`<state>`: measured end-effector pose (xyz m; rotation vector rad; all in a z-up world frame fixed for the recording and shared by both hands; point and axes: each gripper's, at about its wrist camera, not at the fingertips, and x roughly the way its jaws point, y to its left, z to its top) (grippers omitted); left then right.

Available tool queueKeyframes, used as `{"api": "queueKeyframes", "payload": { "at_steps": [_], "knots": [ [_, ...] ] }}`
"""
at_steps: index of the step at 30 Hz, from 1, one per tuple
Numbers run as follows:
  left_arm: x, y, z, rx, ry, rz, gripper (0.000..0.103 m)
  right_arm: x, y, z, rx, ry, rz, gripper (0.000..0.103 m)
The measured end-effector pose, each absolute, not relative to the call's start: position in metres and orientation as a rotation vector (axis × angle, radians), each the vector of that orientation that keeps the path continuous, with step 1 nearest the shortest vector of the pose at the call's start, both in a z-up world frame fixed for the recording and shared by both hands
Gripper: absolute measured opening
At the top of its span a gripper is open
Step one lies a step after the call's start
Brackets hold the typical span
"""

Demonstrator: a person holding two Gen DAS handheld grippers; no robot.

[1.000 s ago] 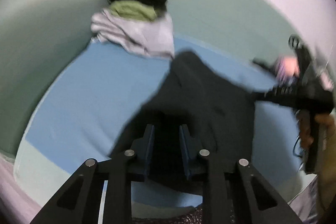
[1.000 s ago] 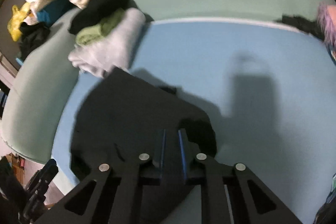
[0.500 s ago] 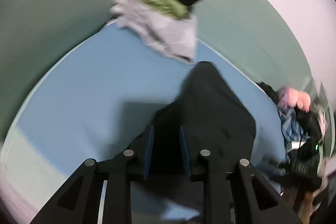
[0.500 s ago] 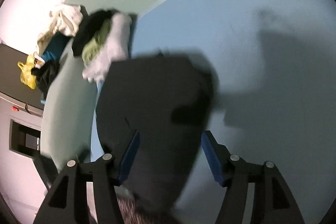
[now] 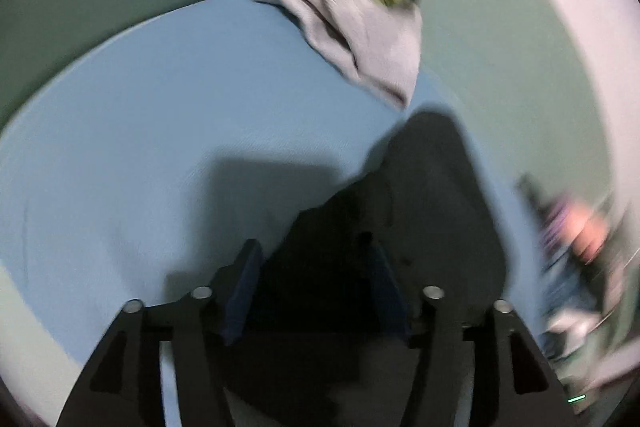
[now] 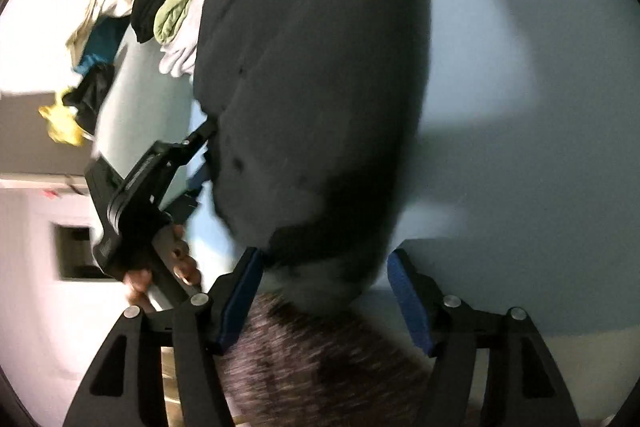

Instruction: Fold clothes

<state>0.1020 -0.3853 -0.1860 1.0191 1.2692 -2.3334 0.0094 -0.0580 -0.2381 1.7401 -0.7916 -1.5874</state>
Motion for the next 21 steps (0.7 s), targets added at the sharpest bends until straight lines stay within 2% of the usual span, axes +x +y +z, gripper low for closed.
{"api": "queueKeyframes", "payload": {
  "at_steps": [5, 8, 13, 18, 21],
  "knots": [
    [0.151, -0.389, -0.175, 0.843, 1.647, -2.217, 0.077, 0.014, -0.063, -0.252, 1.731, -0.926, -1.551, 0.065],
    [0.169, -0.374, -0.169, 0.81, 1.686, -2.181, 0.078, 0.019, -0.062, -0.25, 1.737, -0.944, -1.568, 0.059],
    [0.181, -0.353, -0.174, 0.889, 1.68, -2.136, 0.078, 0.025, -0.066, -0.238, 1.718, -0.942, -1.636, 0.058],
    [0.182, -0.336, -0.179, 0.942, 1.627, -2.133, 0.078, 0.023, -0.068, -0.231, 1.702, -0.962, -1.698, 0.071],
    [0.182, -0.33, -0.179, 0.953, 1.657, -2.162, 0.079, 0.023, -0.08, -0.23, 1.705, -0.992, -1.694, 0.081]
  ]
}}
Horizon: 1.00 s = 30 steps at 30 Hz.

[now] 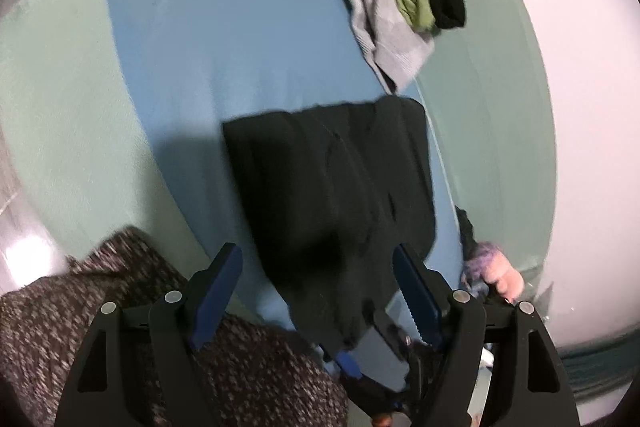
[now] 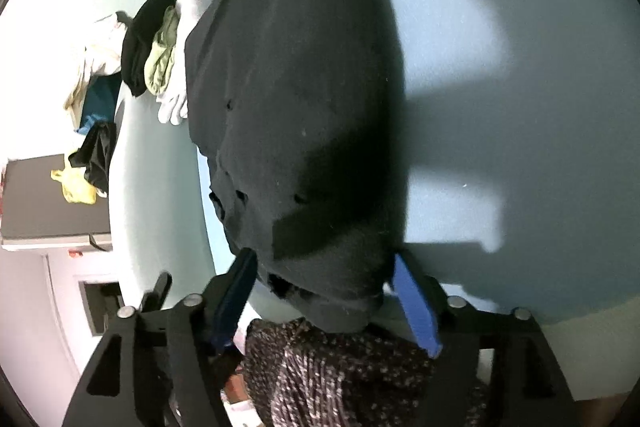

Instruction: Fold clothes

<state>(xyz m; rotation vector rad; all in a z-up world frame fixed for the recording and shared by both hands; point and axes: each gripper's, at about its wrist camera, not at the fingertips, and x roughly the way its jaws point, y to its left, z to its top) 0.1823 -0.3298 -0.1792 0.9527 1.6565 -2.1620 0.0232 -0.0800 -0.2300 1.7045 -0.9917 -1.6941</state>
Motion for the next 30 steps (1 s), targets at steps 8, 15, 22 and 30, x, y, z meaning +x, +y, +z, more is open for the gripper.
{"api": "queueKeyframes", "payload": {
  "at_steps": [8, 15, 22, 30],
  "knots": [
    [0.182, -0.327, -0.171, 0.97, 1.591, -2.24, 0.07, 0.021, -0.072, -0.234, 1.716, -1.042, -1.66, 0.024],
    [0.173, -0.329, -0.176, 1.01, 1.568, -2.227, 0.0, 0.023, -0.075, -0.216, 1.718, -0.873, -1.806, 0.054],
    [0.181, -0.33, -0.162, 0.939, 1.453, -2.186, 0.041, 0.028, -0.046, -0.228, 1.754, -0.951, -1.765, 0.083],
    [0.176, -0.332, -0.178, 1.036, 1.546, -2.112, 0.103, 0.025, -0.054, -0.226, 1.761, -0.921, -1.805, 0.083]
  ]
}}
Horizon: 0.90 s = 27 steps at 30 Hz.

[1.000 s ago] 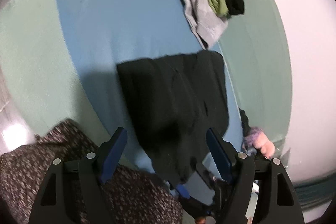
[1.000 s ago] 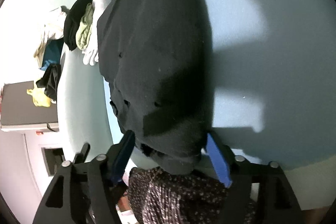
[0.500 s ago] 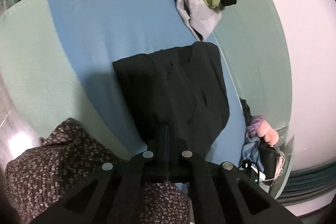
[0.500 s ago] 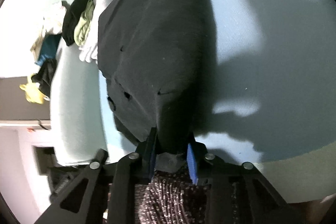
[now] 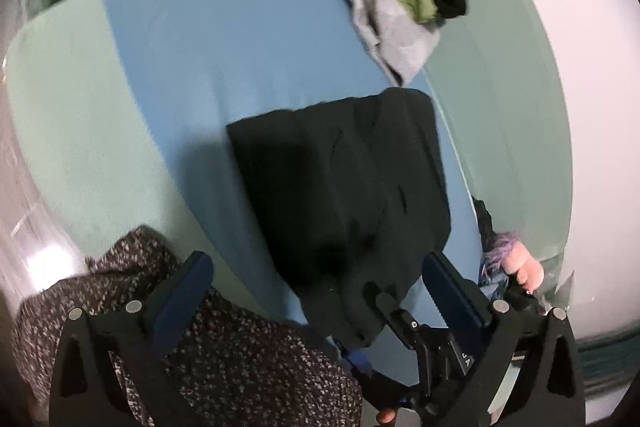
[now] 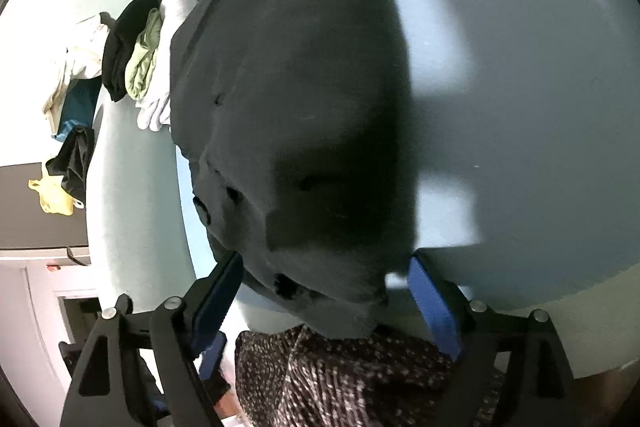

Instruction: Fold clothes

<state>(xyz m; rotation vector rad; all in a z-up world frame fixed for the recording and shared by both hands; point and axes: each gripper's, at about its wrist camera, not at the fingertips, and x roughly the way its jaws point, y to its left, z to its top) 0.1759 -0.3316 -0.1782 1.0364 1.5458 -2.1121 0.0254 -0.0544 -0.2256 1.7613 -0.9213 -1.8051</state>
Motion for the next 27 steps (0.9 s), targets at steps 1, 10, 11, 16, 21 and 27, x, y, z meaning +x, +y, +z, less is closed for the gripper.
{"api": "queueKeyframes", "payload": {
  "at_steps": [1, 10, 11, 16, 21, 27],
  "knots": [
    [0.176, -0.333, -0.182, 1.047, 1.555, -2.093, 0.103, 0.026, -0.056, -0.225, 1.759, -0.91, -1.811, 0.083],
    [0.148, -0.323, -0.152, 1.212, 0.734, -2.234, 0.076, 0.012, -0.01, -0.193, 1.712, -0.817, -1.993, 0.073],
    [0.141, -0.321, -0.154, 1.239, 0.719, -2.258, 0.05, 0.004, -0.005, -0.185, 1.684, -0.768, -2.041, 0.065],
    [0.113, -0.318, -0.17, 1.302, 0.703, -2.31, 0.003, -0.048, -0.036, -0.141, 1.53, -0.435, -2.224, 0.007],
    [0.098, -0.331, -0.177, 1.327, 0.661, -2.299, 0.002, -0.097, -0.129, -0.111, 1.359, -0.028, -2.197, 0.004],
    [0.092, -0.345, -0.185, 1.367, 0.642, -2.314, 0.002, -0.129, -0.228, -0.135, 1.294, 0.153, -2.077, 0.004]
  ]
}}
